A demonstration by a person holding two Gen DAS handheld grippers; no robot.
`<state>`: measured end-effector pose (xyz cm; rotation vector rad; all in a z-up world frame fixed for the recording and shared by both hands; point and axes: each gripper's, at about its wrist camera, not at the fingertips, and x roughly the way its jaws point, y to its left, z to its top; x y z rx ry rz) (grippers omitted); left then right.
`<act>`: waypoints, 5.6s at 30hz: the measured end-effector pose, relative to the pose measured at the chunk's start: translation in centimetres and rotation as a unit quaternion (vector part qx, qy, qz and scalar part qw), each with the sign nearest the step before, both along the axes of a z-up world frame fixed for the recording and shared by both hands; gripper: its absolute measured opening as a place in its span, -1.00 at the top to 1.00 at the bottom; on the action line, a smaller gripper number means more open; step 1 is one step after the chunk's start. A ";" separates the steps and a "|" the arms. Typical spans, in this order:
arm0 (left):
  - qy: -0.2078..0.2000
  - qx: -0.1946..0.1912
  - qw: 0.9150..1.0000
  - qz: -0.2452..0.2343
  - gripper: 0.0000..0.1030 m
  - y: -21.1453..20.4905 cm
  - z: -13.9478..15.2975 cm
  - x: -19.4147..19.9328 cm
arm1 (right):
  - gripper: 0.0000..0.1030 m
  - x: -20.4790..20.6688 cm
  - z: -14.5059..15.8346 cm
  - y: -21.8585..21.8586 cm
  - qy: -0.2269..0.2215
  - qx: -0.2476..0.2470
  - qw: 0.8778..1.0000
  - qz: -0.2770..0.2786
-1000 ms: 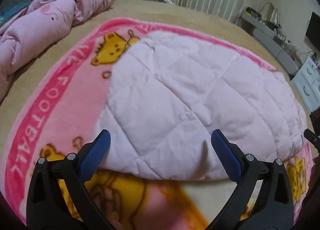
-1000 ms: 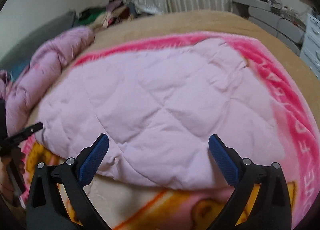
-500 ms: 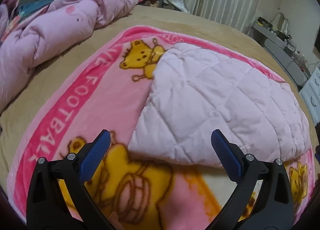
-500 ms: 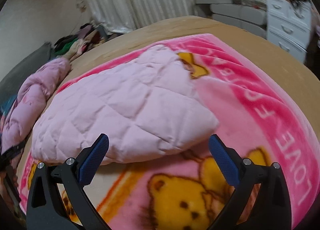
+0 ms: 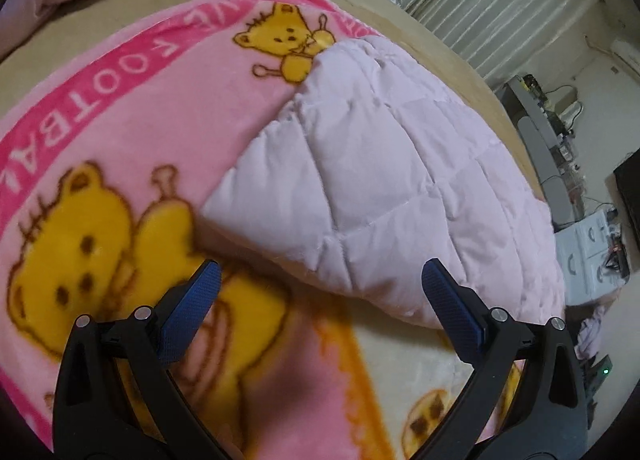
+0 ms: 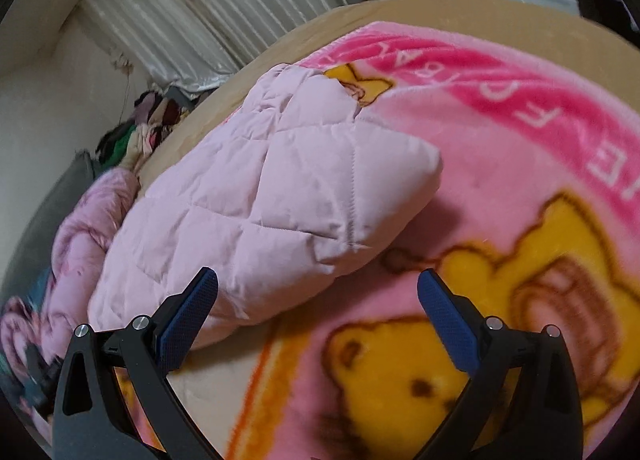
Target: Fold large clothes
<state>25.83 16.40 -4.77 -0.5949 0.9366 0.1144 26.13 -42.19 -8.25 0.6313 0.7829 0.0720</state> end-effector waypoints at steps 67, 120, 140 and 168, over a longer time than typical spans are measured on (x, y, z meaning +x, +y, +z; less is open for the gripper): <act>-0.110 0.073 0.991 -0.035 0.50 -3.1 5.7 3.9 | 0.54 3.6 7.3 5.4 -0.125 -0.158 0.975 0.099; -0.123 0.095 0.986 -0.060 0.49 -1.6 2.8 -13.3 | 0.54 -13.7 6.2 3.3 -0.123 -0.137 0.977 0.111; -0.110 0.108 0.986 -0.063 0.38 -1.6 0.7 -14.2 | 0.42 -13.1 2.3 2.7 -0.067 -0.094 0.989 0.088; -0.100 0.150 0.982 -0.058 -0.82 -1.5 3.7 -23.1 | -0.92 -25.6 7.5 5.8 -0.115 -0.218 0.967 0.071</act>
